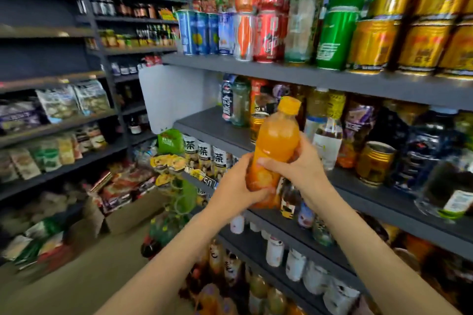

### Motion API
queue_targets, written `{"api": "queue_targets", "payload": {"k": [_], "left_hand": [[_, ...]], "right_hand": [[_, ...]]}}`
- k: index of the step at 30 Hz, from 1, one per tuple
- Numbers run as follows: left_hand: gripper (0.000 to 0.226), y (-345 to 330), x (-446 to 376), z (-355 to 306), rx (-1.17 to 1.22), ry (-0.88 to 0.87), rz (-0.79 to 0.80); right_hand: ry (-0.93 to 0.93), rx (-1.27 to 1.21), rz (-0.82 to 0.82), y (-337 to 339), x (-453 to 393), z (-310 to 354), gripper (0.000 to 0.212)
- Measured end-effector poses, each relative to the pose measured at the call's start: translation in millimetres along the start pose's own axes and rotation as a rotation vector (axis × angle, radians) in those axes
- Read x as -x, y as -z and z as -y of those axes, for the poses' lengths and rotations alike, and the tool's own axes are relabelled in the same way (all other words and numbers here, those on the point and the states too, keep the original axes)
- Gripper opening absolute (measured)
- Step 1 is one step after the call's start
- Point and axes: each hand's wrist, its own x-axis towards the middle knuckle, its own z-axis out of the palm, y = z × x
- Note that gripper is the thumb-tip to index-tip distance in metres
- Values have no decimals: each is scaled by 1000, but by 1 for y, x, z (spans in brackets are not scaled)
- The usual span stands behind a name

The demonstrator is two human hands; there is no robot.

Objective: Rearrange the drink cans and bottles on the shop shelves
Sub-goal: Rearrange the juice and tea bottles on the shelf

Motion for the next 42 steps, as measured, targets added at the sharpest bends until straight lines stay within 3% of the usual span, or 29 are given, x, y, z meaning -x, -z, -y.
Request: {"api": "queue_targets", "payload": {"k": [6, 10, 14, 21, 26, 30, 35, 42], "left_hand": [[55, 47, -56, 64, 26, 154, -109], [56, 81, -83, 115, -51, 264, -218], [56, 108, -118, 150, -55, 275, -255], [49, 124, -196, 202, -36, 216, -164], [56, 133, -241, 237, -39, 191, -72], [58, 135, -271, 262, -10, 173, -88], [55, 132, -290, 284, 63, 146, -93], [66, 131, -299, 296, 230, 84, -18]], "right_hand": [[39, 19, 231, -52, -97, -19, 43], [20, 299, 197, -70, -150, -56, 37], [36, 588, 164, -79, -183, -89, 47], [-63, 698, 5, -117, -237, -122, 72], [-147, 611, -236, -150, -268, -137, 77], [-256, 532, -399, -165, -297, -151, 82], [-312, 598, -617, -185, -318, -162, 69], [-250, 799, -655, -193, -299, -174, 70]]}}
